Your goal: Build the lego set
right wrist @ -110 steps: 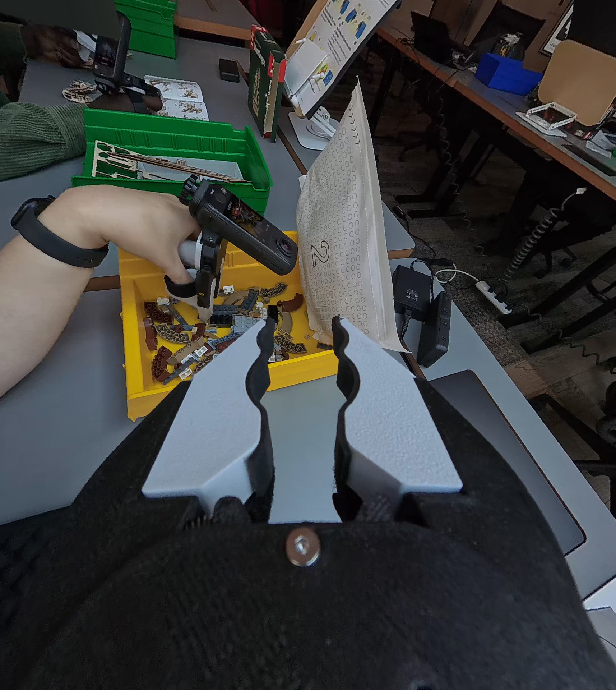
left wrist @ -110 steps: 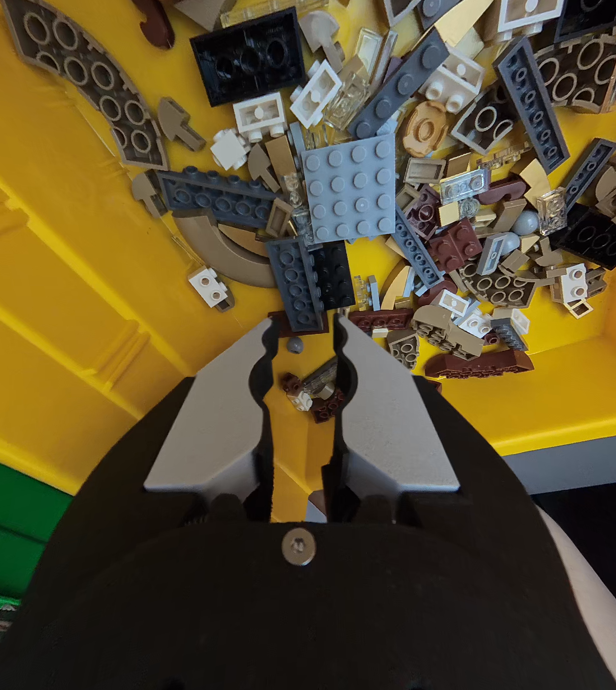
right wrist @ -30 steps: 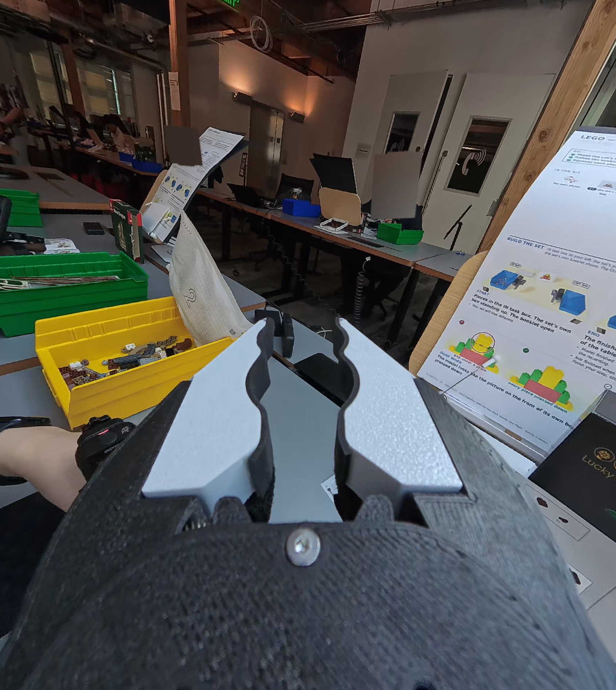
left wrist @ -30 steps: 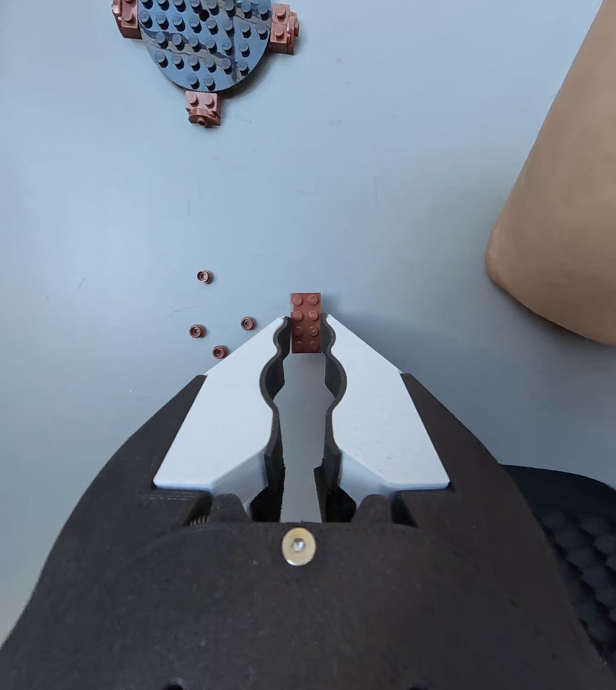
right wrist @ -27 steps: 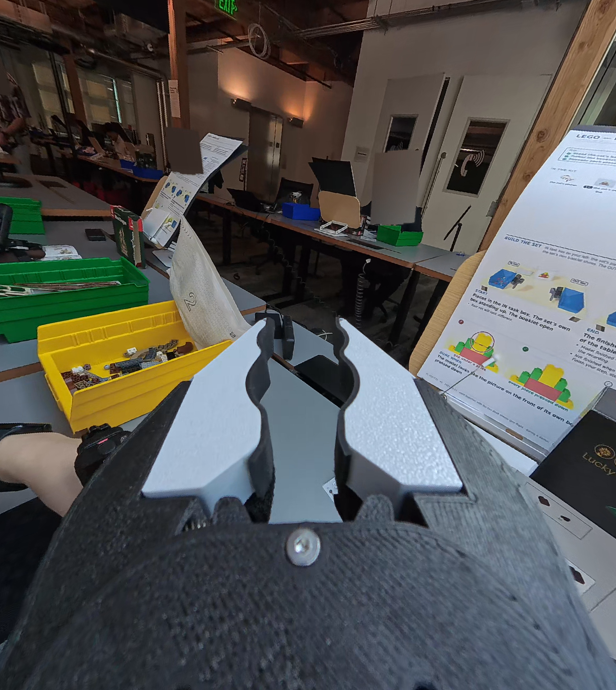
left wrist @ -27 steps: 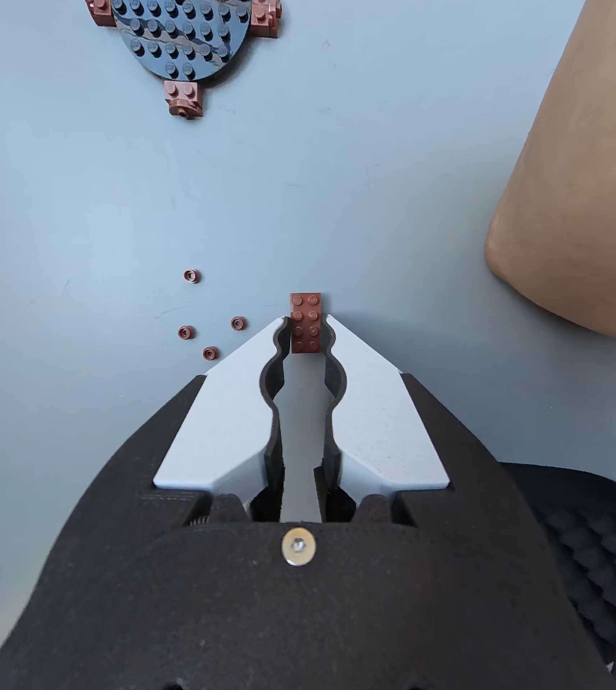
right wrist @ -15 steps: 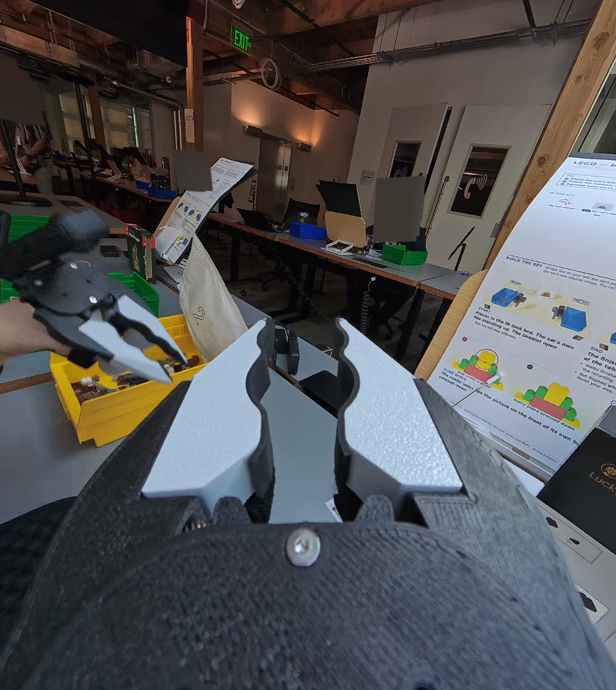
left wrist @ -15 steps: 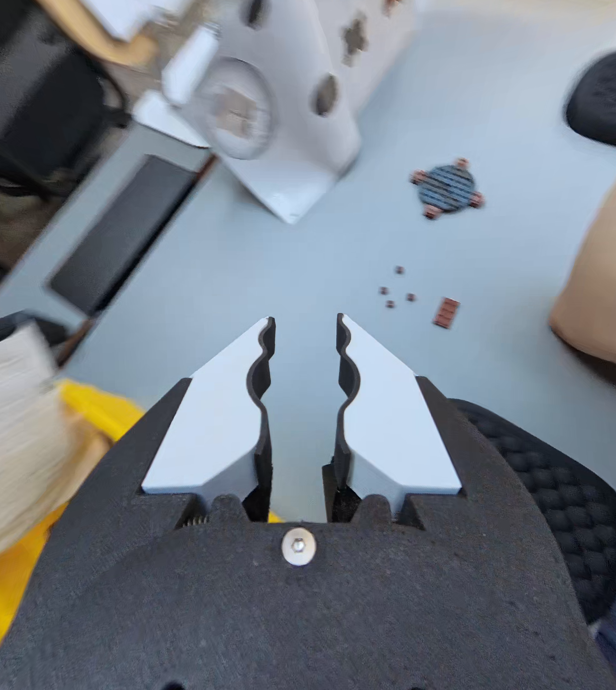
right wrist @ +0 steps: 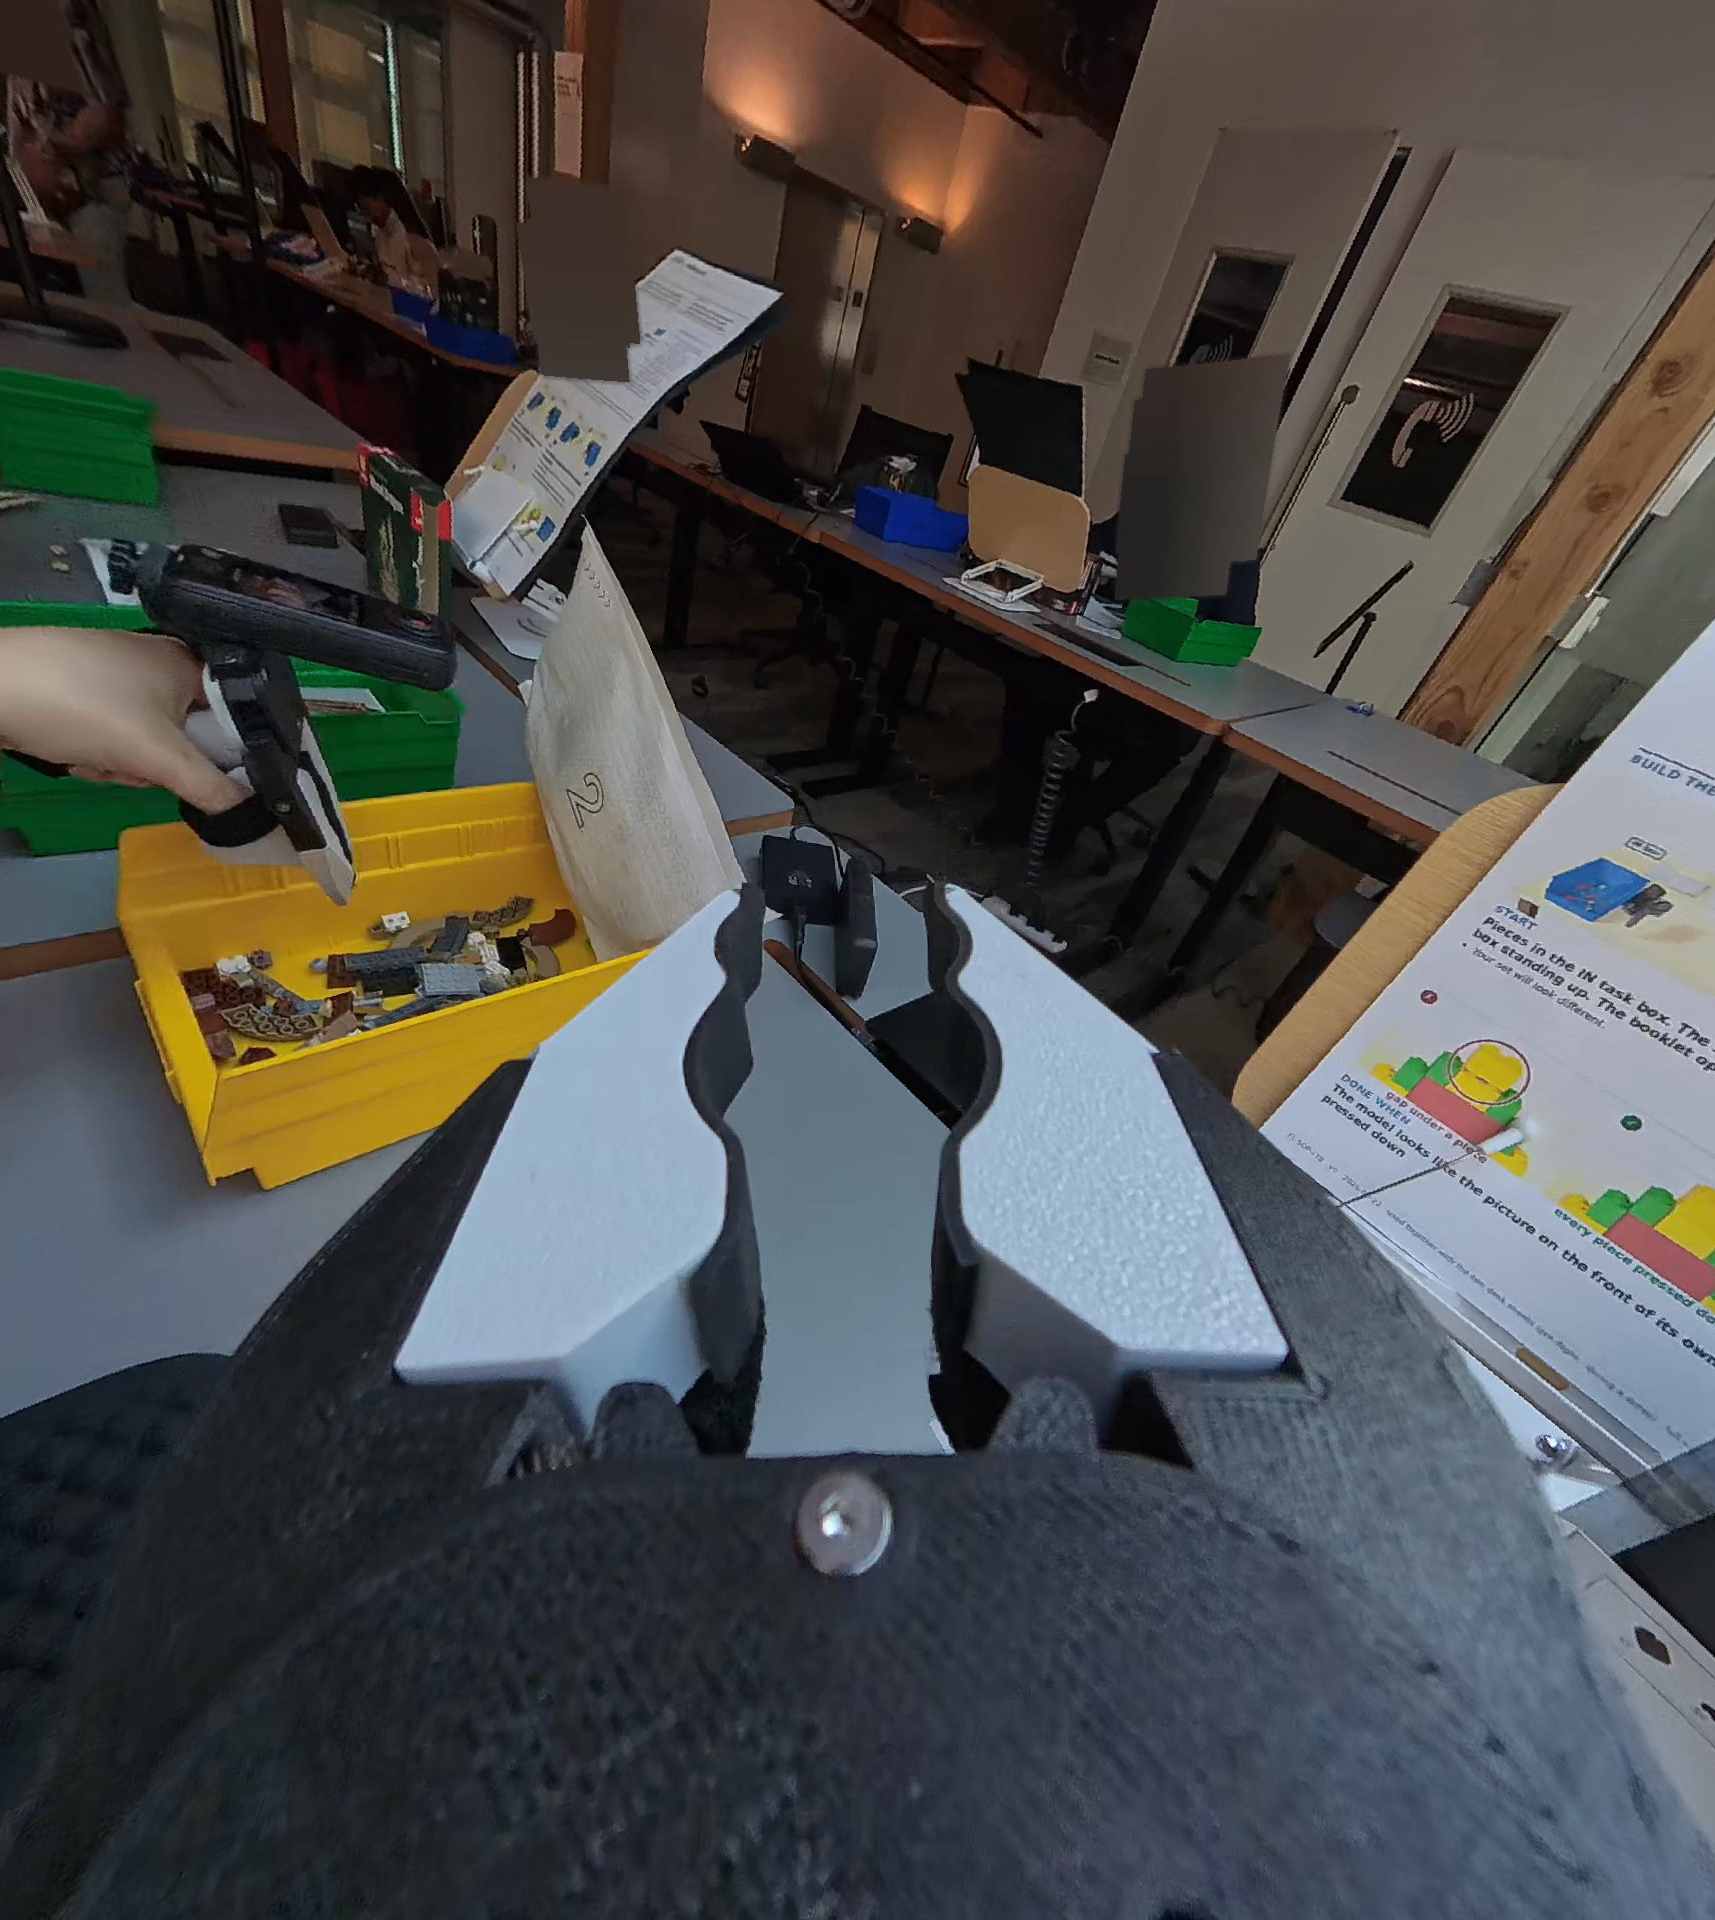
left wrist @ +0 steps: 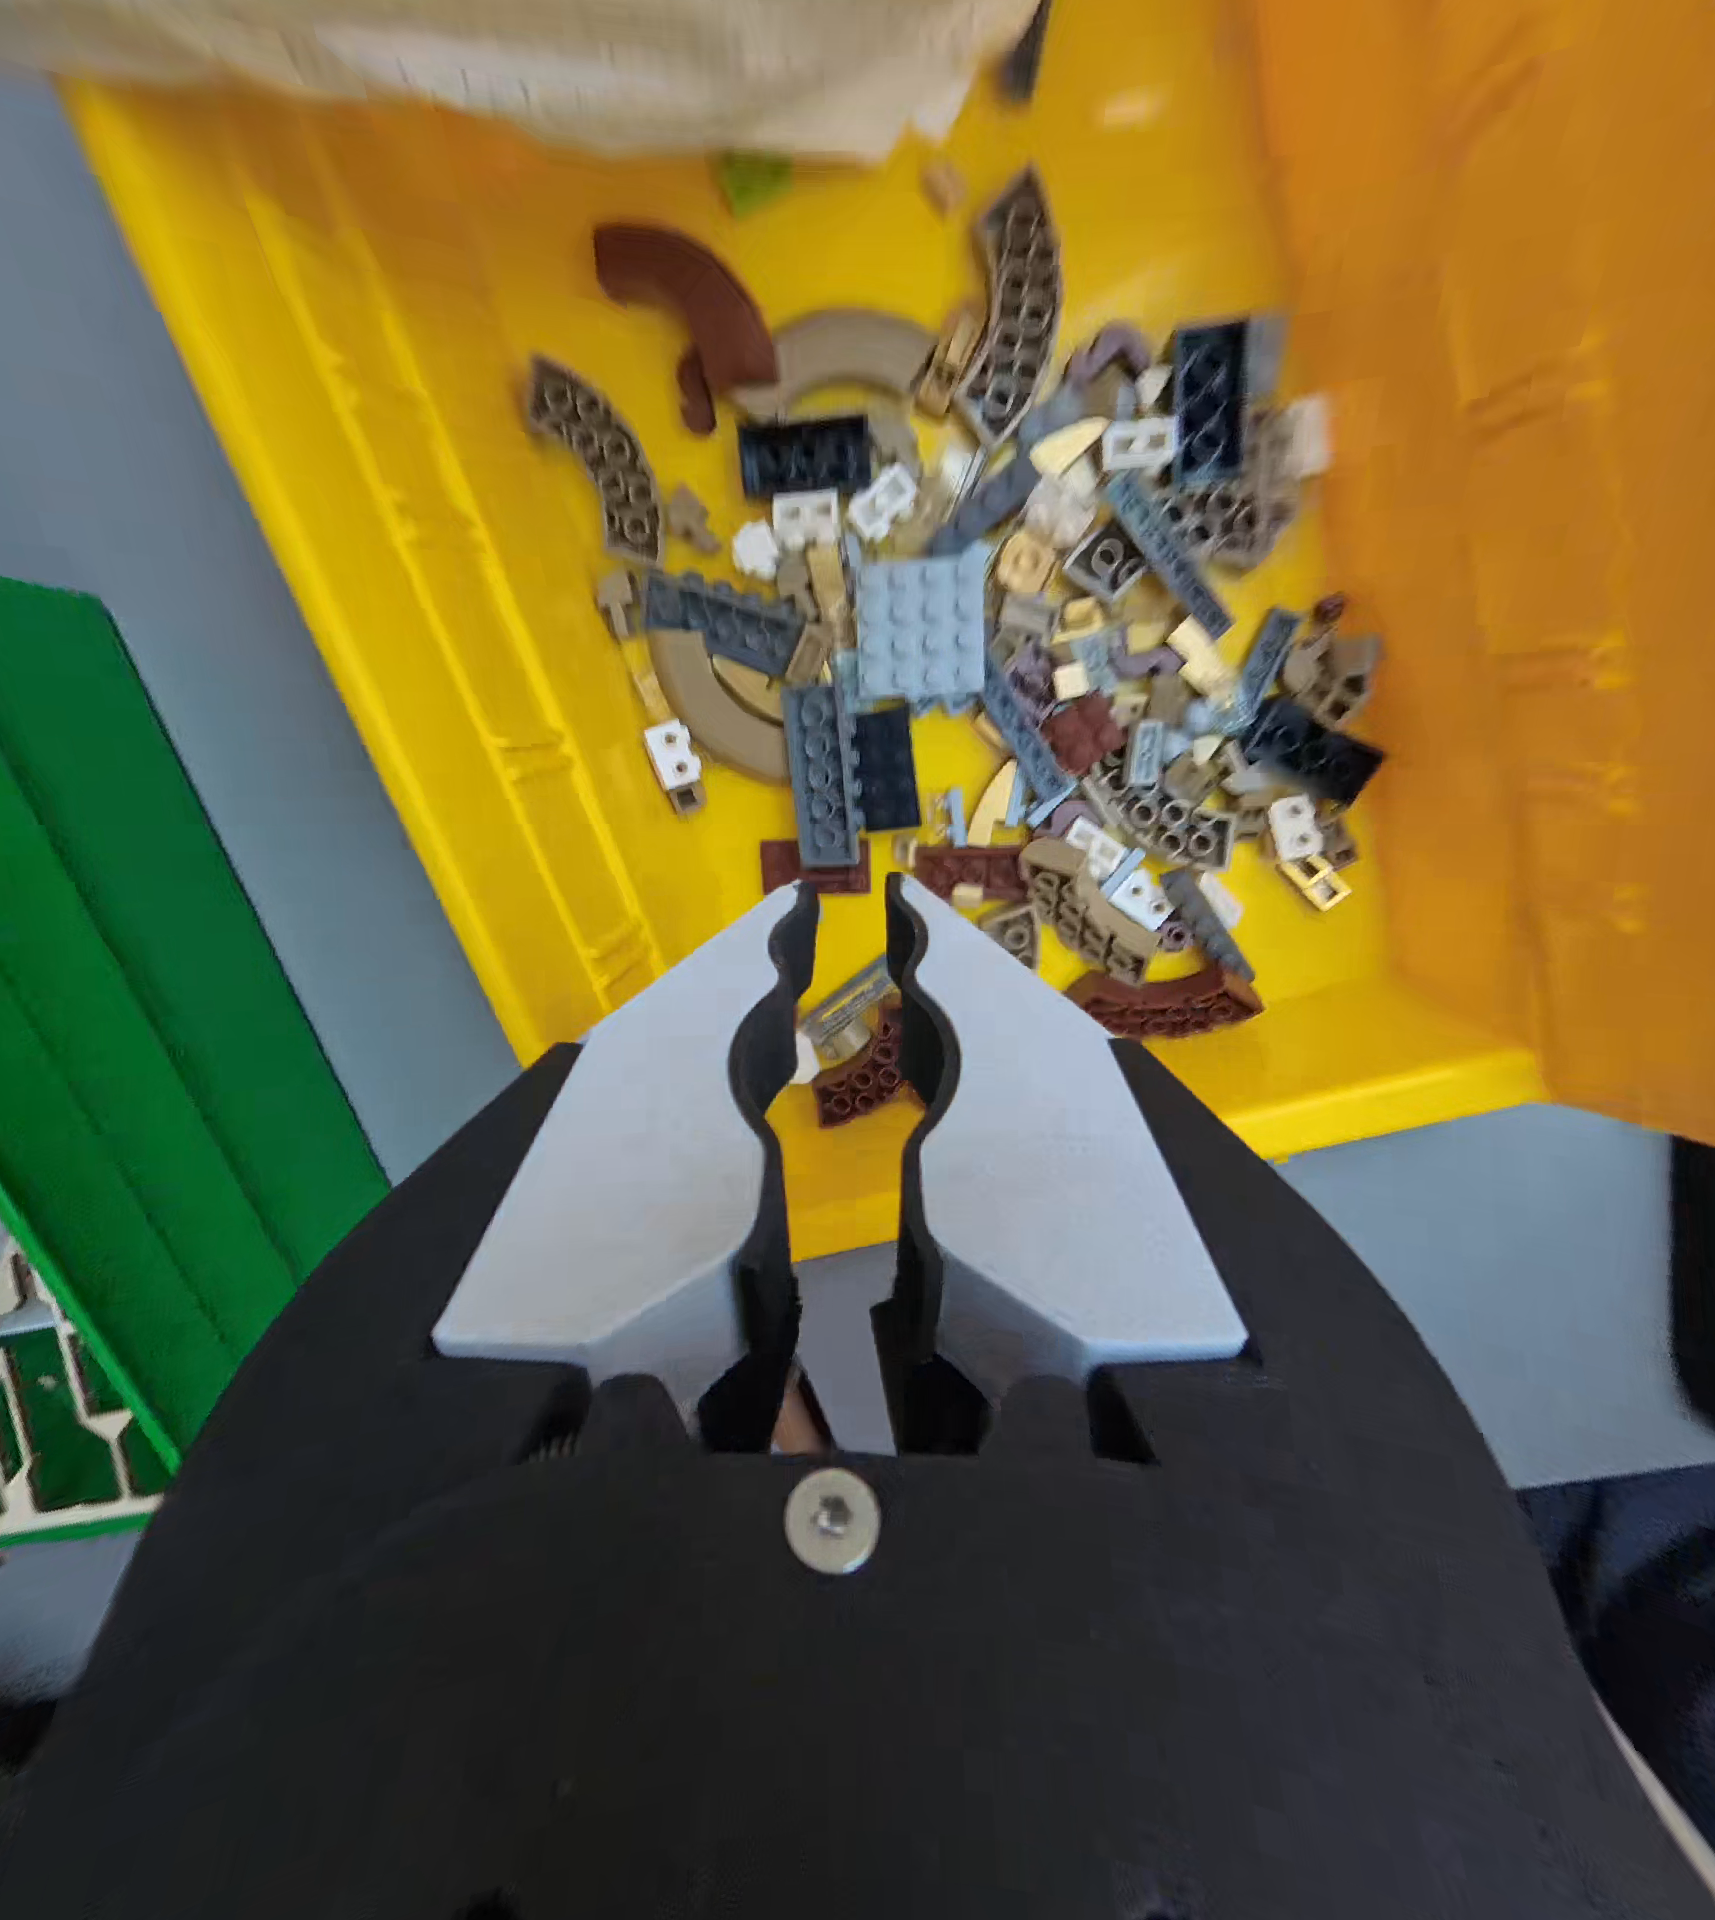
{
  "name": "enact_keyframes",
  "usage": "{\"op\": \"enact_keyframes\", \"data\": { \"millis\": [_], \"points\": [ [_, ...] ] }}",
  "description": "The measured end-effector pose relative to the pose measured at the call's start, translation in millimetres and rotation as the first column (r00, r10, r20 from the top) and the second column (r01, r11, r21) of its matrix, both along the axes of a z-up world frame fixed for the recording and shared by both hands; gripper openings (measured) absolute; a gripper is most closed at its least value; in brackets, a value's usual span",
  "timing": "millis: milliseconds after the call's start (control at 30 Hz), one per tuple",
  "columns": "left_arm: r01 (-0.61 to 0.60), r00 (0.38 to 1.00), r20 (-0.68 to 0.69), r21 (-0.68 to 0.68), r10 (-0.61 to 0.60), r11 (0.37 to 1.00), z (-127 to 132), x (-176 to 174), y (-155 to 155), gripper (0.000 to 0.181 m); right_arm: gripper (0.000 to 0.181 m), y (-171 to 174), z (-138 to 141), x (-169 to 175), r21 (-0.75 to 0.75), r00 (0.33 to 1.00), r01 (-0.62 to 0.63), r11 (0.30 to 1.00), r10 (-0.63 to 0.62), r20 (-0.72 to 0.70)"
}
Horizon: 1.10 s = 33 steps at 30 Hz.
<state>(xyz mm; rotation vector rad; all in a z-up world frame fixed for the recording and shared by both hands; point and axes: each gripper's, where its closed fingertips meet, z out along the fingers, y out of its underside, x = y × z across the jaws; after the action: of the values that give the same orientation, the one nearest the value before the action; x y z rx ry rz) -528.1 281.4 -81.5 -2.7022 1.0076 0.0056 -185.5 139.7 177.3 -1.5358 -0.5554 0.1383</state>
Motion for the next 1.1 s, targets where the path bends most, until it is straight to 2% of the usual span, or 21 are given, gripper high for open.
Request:
{"op": "enact_keyframes", "data": {
  "millis": [33,133,200,267,500,933,1100],
  "points": [
    [-0.011,0.998,-0.07,-0.054,0.007,0.998,-13.7,-9.3,-2.0,0.016,0.031,3.2,-3.1,-4.8,-0.012,1.0,-0.002,1.0,0.002,0.022],
    [-0.051,0.984,-0.179,-0.205,0.014,0.977,-43.3,-25.2,-13.1,0.031,0.031,10.9,-10.9,-18.2,-0.042,0.997,-0.02,0.999,0.023,0.071],
    [-0.063,0.977,-0.215,-0.227,0.013,0.972,-52.1,-31.1,-11.8,0.042,0.031,14.4,-12.5,-24.5,-0.046,0.995,-0.033,0.998,0.037,0.089],
    [-0.061,0.981,-0.192,-0.25,0.012,0.966,-56.6,-28.5,-12.2,0.046,0.031,16.3,-12.7,-28.1,-0.043,0.994,-0.042,0.998,0.046,0.097],
    [-0.021,0.976,-0.218,-0.217,-0.027,0.976,-60.7,-27.3,-3.5,0.042,0.031,14.6,-8.6,-25.2,-0.022,0.995,-0.053,0.998,0.054,0.082],
    [-0.043,0.957,-0.29,-0.222,-0.024,0.974,-63.0,-27.0,-5.5,0.031,0.031,13.3,-7.2,-21.9,-0.014,0.995,-0.058,0.998,0.059,0.078],
    [-0.079,0.961,-0.277,-0.232,0.012,0.97,-64.9,-21.1,-7.3,0.037,0.031,13.3,-7.6,-22.8,-0.014,0.995,-0.062,0.998,0.063,0.083]
  ]
}}
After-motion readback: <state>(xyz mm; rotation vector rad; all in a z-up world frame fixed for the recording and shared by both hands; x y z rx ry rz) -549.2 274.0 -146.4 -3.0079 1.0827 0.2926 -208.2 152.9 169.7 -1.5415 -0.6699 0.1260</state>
